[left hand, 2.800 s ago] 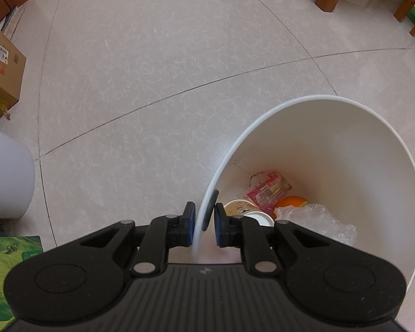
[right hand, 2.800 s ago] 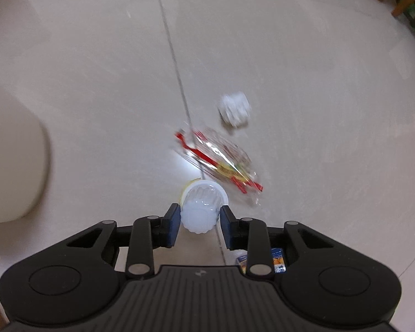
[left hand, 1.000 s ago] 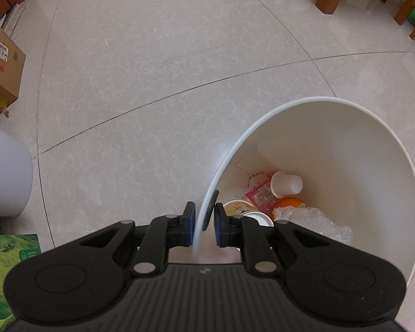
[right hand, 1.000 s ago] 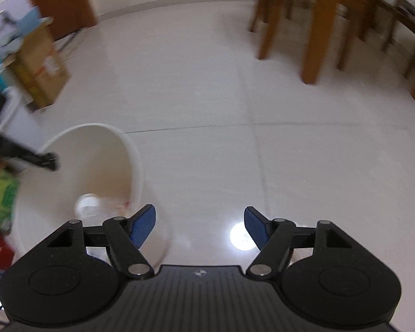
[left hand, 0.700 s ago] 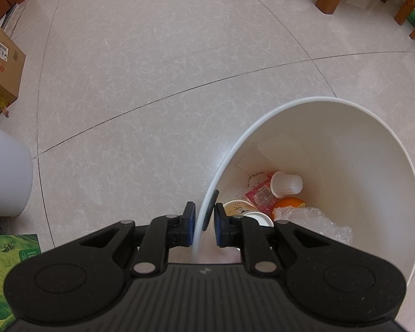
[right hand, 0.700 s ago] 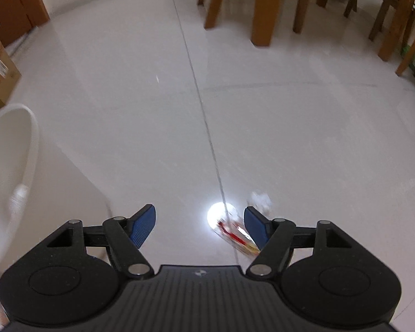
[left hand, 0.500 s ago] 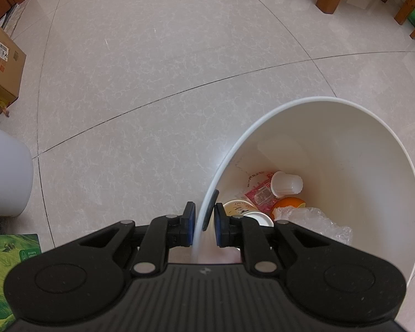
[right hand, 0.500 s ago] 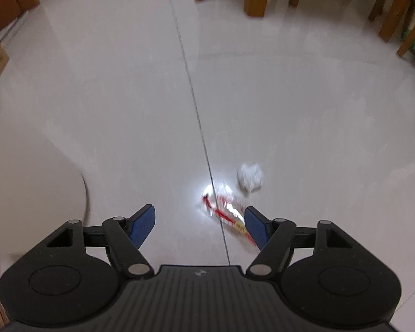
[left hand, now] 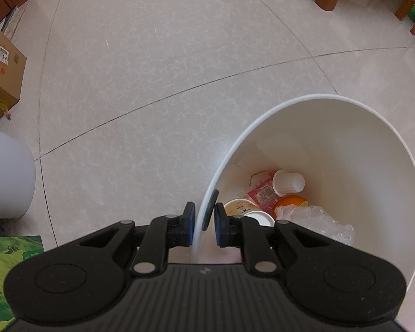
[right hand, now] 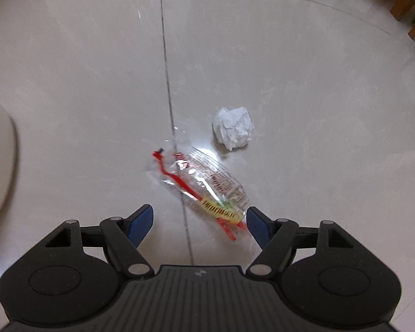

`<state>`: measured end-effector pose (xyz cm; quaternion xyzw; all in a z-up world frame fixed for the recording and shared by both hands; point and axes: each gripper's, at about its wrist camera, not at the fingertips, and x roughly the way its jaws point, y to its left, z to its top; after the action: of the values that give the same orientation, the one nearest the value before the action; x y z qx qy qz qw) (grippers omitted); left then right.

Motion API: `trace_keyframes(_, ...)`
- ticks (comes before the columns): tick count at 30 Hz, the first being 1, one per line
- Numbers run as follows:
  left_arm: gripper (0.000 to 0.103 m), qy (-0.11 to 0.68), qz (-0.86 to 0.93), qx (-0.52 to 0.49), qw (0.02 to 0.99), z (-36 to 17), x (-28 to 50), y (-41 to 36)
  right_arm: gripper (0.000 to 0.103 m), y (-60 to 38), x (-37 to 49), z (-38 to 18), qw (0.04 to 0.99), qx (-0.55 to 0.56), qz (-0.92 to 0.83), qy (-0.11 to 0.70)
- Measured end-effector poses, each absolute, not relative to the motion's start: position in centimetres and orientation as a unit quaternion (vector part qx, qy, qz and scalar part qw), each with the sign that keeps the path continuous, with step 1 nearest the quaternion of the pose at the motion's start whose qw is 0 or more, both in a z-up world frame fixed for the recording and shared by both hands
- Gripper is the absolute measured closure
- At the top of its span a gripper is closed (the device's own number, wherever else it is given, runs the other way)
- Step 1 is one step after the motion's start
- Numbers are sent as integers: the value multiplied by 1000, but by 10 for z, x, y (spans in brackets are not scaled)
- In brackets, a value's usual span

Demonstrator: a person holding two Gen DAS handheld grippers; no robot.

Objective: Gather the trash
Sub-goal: 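Lower the right gripper toward the red-striped candy wrapper and grasp it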

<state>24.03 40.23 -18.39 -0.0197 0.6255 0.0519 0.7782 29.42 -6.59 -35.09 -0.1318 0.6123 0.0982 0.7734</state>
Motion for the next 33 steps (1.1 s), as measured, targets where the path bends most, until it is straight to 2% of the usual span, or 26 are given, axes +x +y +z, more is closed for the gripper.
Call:
trace_keyframes(10, 89, 625, 55, -3, 778, -185, 241, 396, 21, -68, 316, -386, 761, -123, 113, 627)
trace_keyframes(17, 89, 625, 54, -9, 778, -186, 240, 397, 20, -64, 299, -387, 719, -65, 166, 672)
trace_keyframes(24, 89, 626, 55, -9, 778, -187, 240, 397, 21, -42, 293, -390, 731, -158, 173, 640)
trace_keyframes(29, 89, 626, 55, -9, 778, -186, 240, 398, 41, -43, 288, -388, 737, -174, 166, 631)
trace_keyframes(33, 89, 626, 55, -8, 778, -186, 241, 398, 62, -53, 292, -381, 739, -173, 152, 633)
